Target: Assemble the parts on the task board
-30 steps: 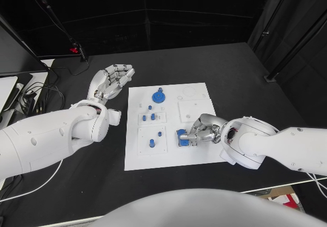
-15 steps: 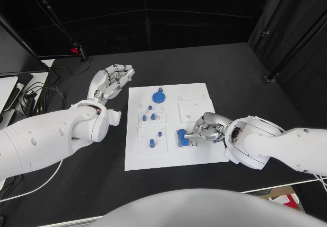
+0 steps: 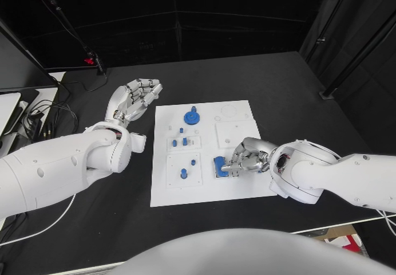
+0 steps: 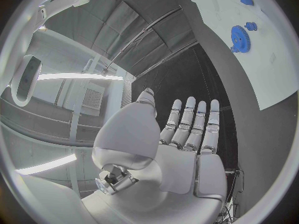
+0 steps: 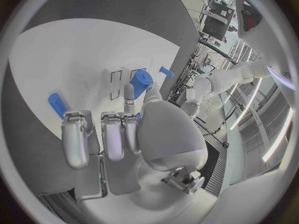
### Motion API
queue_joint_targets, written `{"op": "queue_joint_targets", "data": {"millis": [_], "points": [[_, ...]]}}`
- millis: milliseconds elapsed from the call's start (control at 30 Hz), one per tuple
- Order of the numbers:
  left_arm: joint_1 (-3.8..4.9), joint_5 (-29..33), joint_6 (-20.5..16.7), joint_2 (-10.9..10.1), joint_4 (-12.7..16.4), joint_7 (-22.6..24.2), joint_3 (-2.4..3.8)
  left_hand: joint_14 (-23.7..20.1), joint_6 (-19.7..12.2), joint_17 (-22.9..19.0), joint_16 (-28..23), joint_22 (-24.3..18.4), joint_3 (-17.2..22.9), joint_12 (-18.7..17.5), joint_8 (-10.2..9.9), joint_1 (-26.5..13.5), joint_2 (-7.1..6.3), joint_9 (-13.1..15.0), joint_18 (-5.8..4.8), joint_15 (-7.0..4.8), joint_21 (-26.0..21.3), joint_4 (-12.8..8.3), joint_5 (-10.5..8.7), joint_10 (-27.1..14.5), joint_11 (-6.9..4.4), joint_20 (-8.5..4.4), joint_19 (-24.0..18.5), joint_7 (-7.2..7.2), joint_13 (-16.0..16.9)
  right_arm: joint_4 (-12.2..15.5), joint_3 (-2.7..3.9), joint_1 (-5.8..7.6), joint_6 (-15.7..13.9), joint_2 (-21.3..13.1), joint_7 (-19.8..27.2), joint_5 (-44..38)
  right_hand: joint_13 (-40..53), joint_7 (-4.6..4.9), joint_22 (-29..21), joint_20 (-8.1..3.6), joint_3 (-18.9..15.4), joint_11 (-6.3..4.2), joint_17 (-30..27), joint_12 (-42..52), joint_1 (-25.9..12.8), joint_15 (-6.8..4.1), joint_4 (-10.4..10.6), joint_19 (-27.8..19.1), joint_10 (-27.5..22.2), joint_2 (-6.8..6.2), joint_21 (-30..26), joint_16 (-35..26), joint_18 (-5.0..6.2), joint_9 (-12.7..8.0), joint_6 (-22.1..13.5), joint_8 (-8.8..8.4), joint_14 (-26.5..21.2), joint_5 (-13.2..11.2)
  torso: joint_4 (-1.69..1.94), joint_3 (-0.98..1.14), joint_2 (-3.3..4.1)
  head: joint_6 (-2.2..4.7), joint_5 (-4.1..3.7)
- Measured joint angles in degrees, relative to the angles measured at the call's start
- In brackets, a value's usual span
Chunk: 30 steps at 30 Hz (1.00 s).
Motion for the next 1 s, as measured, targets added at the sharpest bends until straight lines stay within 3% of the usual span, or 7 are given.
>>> {"op": "queue_joint_targets", "data": {"millis": [200,700,800,900,1000], "points": [[-0.01,0.0,0.0,0.0,0.0,0.0,0.0,0.0,0.0,-0.1,0.2,-0.1,-0.1,0.0,0.0,0.0,0.0,0.0,0.0,0.0,0.0,-0.1,0.0,0.0,0.0,0.0,0.0,0.0,0.0,-0.6,0.0,0.0,0.6,1.2,-0.4,-0.8,0.1,-0.62,0.0,-0.39,0.9,-0.52,0.0,0.0,2.1,-0.5,-0.4,0.0,-0.1,1.01,0.0,0.0,0.0,0.8,0.6,0.48,0.0,0.0,0.0,0.0,0.01,0.0,-0.07],[-0.02,0.0,0.0,0.1,0.0,0.0,0.0,0.0,0.0,-0.1,0.2,-0.1,-0.1,0.0,0.0,0.0,0.0,0.0,0.0,0.0,0.0,-0.1,0.0,0.0,0.0,0.0,0.0,0.0,0.0,-0.7,0.0,0.0,1.2,1.3,-1.6,-2.6,0.1,-0.99,0.0,-0.69,1.1,-0.92,0.0,0.0,3.3,-0.68,-0.6,-0.1,-0.1,1.18,0.0,0.0,0.01,1.0,0.7,0.48,-0.1,0.0,0.01,0.02,0.01,0.0,-0.09],[-0.02,0.0,0.1,0.1,0.0,0.0,0.0,0.0,0.0,-0.1,0.2,-0.1,-0.1,0.0,0.0,0.0,0.0,0.0,0.0,0.0,0.0,-0.1,0.0,0.0,0.0,0.0,0.0,0.0,0.0,-0.2,0.0,0.0,0.3,-0.1,-1.0,-2.7,0.1,-1.01,0.0,-0.69,1.1,-0.92,0.0,0.1,3.3,-0.68,-0.3,-0.2,-0.1,1.18,0.0,0.0,0.01,1.2,0.2,0.42,-0.1,1.9,0.01,0.02,0.02,0.0,-0.24],[-0.02,0.0,0.1,0.0,0.0,0.0,0.0,0.0,0.0,-0.1,0.2,-0.1,-0.1,0.0,0.0,0.0,0.0,0.0,0.0,0.0,0.0,-0.1,0.0,0.0,0.0,0.0,0.0,0.0,0.0,0.5,-0.01,-0.02,-1.9,-2.5,0.9,-2.6,0.0,-0.31,0.0,-0.69,0.8,-0.9,0.0,0.0,2.9,-0.68,0.0,-0.1,-0.1,0.8,0.0,0.0,0.0,1.2,-1.6,-0.65,-0.1,3.9,0.01,0.02,0.02,0.0,-0.36],[-0.02,0.0,0.1,0.0,0.0,0.0,0.0,0.0,0.0,-0.1,0.2,-0.1,-0.1,0.0,0.0,0.0,0.0,0.0,0.0,0.0,0.0,-0.1,0.0,0.0,0.0,0.0,0.0,0.0,-0.1,1.1,-0.01,-0.02,-4.7,-5.4,4.1,-2.3,0.0,0.65,0.0,-0.69,0.6,0.26,0.0,0.0,2.3,-0.65,0.2,-0.1,0.0,0.19,0.0,0.0,0.0,1.1,-4.0,-1.22,-0.1,7.2,0.01,0.01,0.01,0.0,-0.81]]}}
